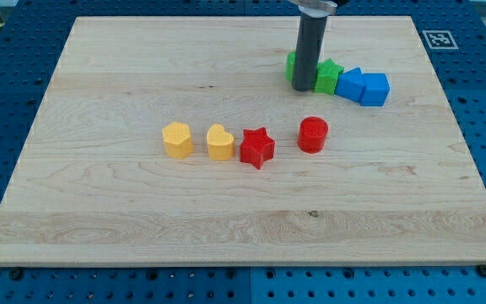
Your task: Push the red circle into the red star
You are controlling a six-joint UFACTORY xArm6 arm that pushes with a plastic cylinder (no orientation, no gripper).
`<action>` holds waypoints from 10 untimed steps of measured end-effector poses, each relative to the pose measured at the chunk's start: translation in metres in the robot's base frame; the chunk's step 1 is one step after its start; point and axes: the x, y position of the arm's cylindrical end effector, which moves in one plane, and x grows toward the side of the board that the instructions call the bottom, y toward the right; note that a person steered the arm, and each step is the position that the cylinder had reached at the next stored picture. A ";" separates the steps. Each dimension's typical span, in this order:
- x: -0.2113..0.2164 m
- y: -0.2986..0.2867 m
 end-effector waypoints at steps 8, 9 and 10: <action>0.091 0.046; 0.094 0.019; 0.101 -0.018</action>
